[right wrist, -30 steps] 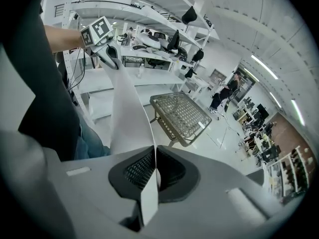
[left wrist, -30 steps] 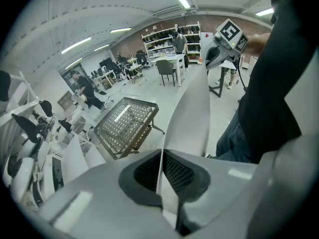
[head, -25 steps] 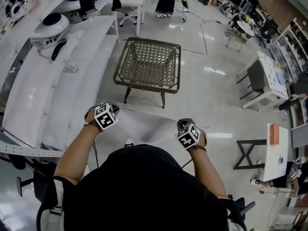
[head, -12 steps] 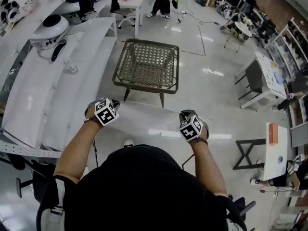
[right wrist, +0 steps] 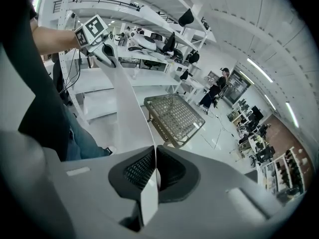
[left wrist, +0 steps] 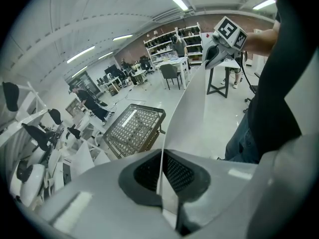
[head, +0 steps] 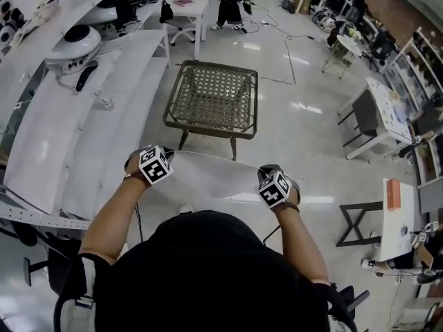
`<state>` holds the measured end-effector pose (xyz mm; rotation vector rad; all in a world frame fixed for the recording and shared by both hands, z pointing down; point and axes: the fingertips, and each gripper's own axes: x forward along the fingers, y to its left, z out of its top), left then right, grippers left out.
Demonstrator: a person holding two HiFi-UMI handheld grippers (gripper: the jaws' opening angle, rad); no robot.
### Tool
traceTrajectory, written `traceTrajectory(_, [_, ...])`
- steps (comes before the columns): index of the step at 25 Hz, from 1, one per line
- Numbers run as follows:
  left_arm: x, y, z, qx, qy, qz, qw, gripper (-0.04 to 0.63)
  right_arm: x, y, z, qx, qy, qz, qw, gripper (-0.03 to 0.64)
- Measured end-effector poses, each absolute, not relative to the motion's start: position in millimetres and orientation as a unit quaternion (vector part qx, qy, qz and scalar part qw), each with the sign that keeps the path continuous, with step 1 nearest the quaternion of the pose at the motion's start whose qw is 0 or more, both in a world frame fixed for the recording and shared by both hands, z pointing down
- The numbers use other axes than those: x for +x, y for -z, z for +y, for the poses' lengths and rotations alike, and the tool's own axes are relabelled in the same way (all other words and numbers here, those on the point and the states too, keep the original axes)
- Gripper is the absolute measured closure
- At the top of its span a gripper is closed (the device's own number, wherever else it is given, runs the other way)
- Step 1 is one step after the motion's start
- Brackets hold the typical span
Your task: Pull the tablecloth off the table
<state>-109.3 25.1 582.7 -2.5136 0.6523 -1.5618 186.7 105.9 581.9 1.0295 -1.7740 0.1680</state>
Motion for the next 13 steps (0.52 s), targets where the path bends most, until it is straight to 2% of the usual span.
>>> traceTrajectory(13, [-98.7, -580.9, 24.4, -0.831, 0.512, 0.207, 0.065, 0.592, 196.7, -584.0, 106.4, 0.427, -0.078, -0.74, 0.514, 0.584])
